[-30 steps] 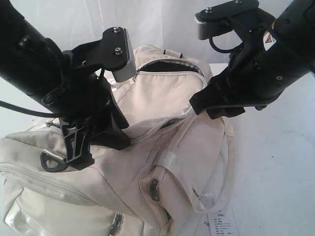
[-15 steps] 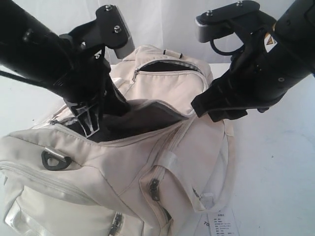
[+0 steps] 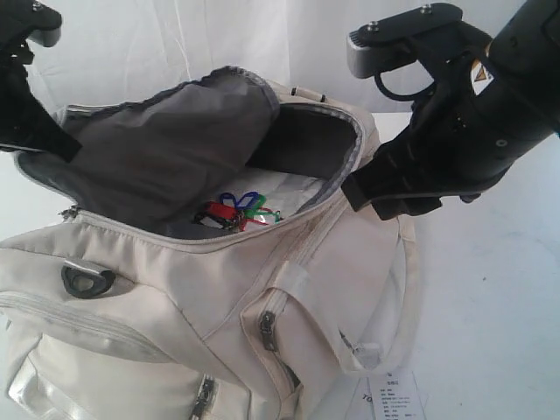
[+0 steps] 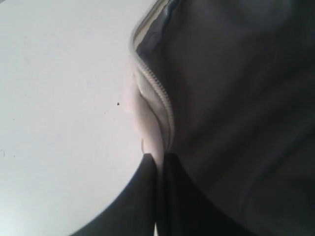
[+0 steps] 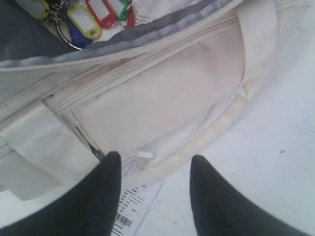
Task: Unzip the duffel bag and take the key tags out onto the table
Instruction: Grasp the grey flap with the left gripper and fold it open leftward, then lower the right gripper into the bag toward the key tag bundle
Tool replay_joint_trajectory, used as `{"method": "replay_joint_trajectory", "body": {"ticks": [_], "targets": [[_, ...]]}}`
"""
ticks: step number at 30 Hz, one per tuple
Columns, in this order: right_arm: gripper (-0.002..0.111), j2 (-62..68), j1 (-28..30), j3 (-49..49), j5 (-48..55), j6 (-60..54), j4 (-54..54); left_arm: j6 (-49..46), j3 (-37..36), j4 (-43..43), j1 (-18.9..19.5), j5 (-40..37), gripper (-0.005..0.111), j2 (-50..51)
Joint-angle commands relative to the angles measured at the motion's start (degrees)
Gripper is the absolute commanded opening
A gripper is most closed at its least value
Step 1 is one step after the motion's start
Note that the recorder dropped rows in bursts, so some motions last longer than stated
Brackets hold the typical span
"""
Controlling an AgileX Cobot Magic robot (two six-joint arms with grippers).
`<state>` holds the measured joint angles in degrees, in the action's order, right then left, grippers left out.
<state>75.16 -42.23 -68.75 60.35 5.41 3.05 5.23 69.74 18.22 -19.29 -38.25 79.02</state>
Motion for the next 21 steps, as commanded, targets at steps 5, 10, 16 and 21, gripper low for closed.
{"method": "replay_joint_trajectory", "body": {"ticks": [5,10,16,21], "targets": [[0.042,-0.2,0.0,0.3,-0.6,0.4,0.2,-1.1,0.0,1.6,3.2,-5.3,0.0,-0.3],[0.042,-0.2,0.0,0.3,-0.6,0.4,0.2,-1.1,0.0,1.3,3.2,-7.4,0.02,-0.3],[0.042,-0.2,0.0,0.3,-0.4,0.4,0.2,-1.1,0.0,2.4,3.2,-12.1,0.052,-0.3],[0.042,-0.2,0.0,1.9,-0.5,0.4,0.2,-1.1,0.0,6.2,3.2,-18.8,0.055,-0.3]]}}
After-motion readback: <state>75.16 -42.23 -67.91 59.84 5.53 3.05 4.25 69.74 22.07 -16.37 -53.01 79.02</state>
